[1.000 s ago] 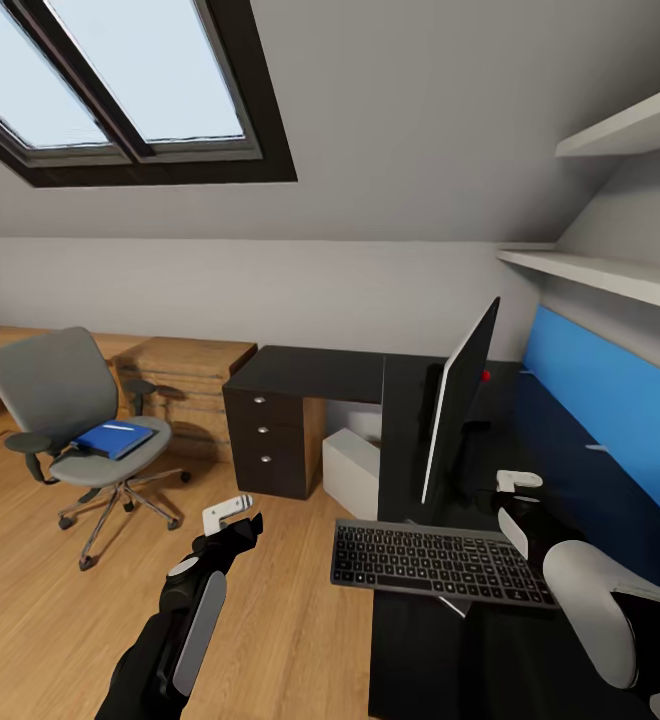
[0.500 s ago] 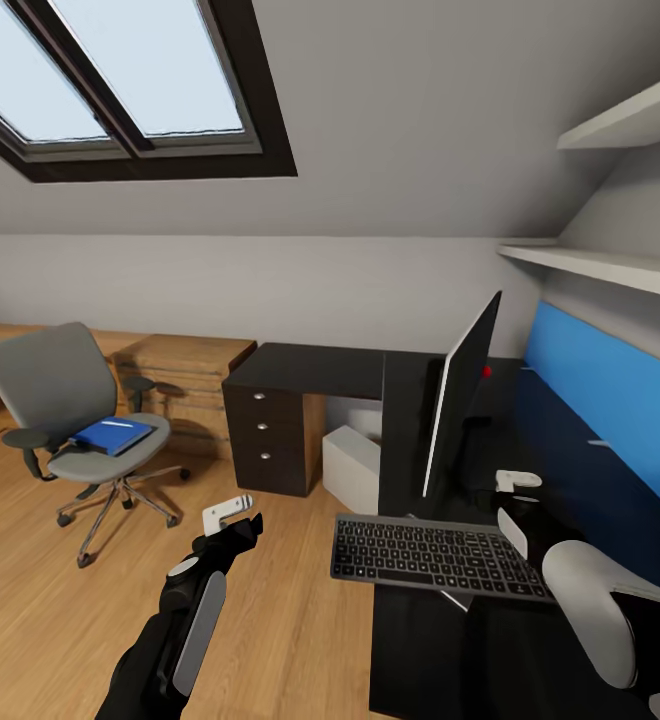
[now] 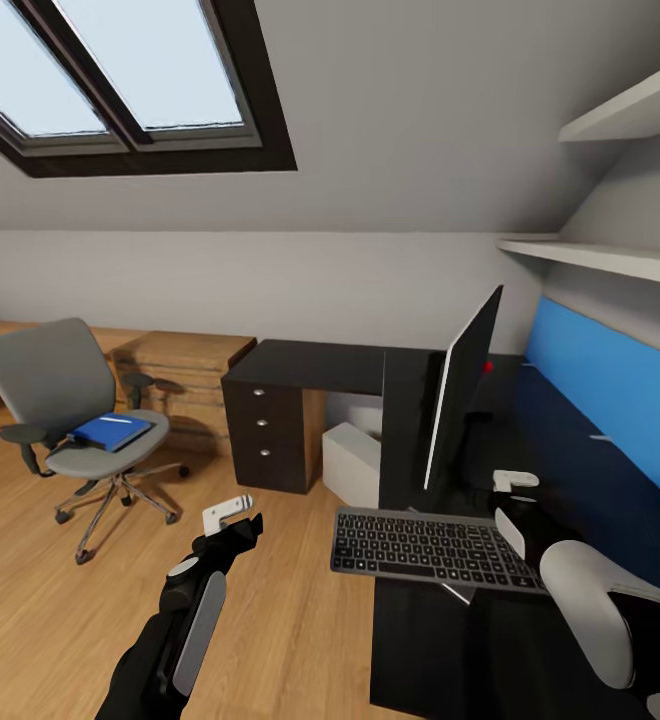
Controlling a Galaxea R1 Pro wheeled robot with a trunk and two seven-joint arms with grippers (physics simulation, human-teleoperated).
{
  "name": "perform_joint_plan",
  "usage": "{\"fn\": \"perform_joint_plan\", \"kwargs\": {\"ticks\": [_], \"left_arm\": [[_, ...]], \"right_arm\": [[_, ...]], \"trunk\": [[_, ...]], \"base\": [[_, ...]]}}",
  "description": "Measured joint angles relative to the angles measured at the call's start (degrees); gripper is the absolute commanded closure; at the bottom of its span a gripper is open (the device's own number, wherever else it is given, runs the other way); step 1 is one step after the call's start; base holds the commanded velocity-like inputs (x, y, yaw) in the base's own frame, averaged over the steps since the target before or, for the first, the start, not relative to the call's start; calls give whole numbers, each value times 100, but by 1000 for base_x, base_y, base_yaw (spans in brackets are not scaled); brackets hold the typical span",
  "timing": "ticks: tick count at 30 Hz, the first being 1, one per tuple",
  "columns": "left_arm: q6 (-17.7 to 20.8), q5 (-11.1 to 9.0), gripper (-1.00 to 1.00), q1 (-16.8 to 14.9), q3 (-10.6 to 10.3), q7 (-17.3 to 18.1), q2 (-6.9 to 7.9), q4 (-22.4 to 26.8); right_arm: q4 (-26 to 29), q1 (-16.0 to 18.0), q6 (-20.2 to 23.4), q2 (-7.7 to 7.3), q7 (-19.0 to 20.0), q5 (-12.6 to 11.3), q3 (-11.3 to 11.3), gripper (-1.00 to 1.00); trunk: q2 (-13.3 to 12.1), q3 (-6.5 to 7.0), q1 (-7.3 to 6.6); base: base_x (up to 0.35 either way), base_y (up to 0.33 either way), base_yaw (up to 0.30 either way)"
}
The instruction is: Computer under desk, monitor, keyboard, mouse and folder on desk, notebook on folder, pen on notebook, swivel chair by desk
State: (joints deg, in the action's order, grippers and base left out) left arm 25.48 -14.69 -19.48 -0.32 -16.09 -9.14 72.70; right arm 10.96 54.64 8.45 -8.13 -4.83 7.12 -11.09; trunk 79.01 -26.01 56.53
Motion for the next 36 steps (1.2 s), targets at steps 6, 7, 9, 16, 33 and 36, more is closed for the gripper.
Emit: {"fn": "perform_joint_plan", "kwargs": {"ticks": [6, 7, 9, 16, 33, 36], "left_arm": [[0, 0, -100, 0, 0, 1, 0, -8], [0, -1, -100, 0, 0, 1, 0, -8], [0, -1, -100, 0, 0, 0, 0, -8], [0, 0, -100, 0, 0, -7, 0, -93], [-7, 0, -100, 0, -8, -7, 0, -141], [-8, 2, -100, 0, -8, -3, 0, -141]], "right_arm": [[-5, 0, 0, 9, 0, 9, 7, -100], [-6, 0, 0, 9, 0, 10, 8, -100], [-6, 0, 0, 9, 0, 12, 8, -100], [-8, 0, 1, 111, -5, 114, 239, -100], [-9, 1, 1, 141, -9, 127, 318, -100], [-8, 1, 1, 141, -9, 130, 321, -100]], "trunk": [[241, -108, 132], [281, -126, 154], [361, -162, 198], [563, -252, 308], [804, -360, 440], [804, -360, 440]], "base": [[0, 0, 0], [0, 0, 0], [0, 0, 0], [0, 0, 0], [0, 0, 0], [0, 0, 0]]}}
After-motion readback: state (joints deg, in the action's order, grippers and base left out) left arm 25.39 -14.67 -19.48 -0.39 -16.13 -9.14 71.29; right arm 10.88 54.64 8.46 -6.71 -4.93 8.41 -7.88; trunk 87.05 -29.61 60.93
